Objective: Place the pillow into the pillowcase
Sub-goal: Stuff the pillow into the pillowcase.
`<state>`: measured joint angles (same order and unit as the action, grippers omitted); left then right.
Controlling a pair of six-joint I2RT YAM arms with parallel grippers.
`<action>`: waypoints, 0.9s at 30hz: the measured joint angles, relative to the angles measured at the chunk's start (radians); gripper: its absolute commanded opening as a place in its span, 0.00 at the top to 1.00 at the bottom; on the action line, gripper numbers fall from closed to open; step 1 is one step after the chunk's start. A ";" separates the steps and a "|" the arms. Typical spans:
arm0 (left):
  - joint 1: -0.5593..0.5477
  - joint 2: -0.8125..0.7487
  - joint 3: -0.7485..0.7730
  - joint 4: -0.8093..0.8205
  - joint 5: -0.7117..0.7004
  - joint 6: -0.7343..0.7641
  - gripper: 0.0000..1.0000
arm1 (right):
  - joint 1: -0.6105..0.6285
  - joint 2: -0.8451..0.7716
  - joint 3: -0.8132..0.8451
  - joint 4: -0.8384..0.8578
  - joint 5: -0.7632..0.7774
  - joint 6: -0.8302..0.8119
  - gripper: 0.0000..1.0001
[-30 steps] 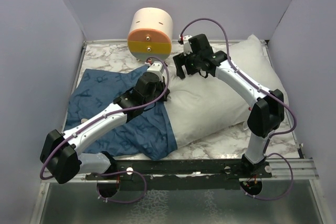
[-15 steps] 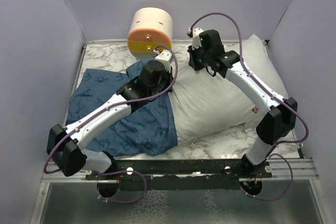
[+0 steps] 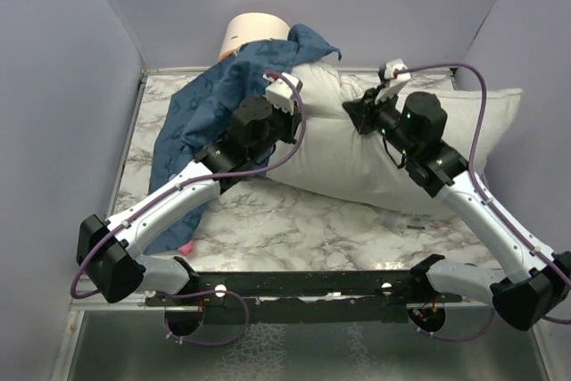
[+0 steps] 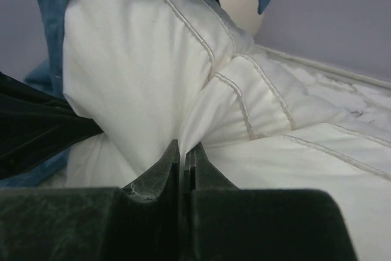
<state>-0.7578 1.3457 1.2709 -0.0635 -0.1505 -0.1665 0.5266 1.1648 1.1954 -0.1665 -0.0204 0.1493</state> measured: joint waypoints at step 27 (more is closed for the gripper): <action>0.020 -0.052 0.528 -0.573 -0.123 -0.319 0.18 | 0.021 -0.194 -0.380 0.146 -0.150 0.169 0.99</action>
<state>-0.7376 1.2938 1.7988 -0.6365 -0.2733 -0.4854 0.5480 0.9707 0.8154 -0.0204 -0.1699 0.3180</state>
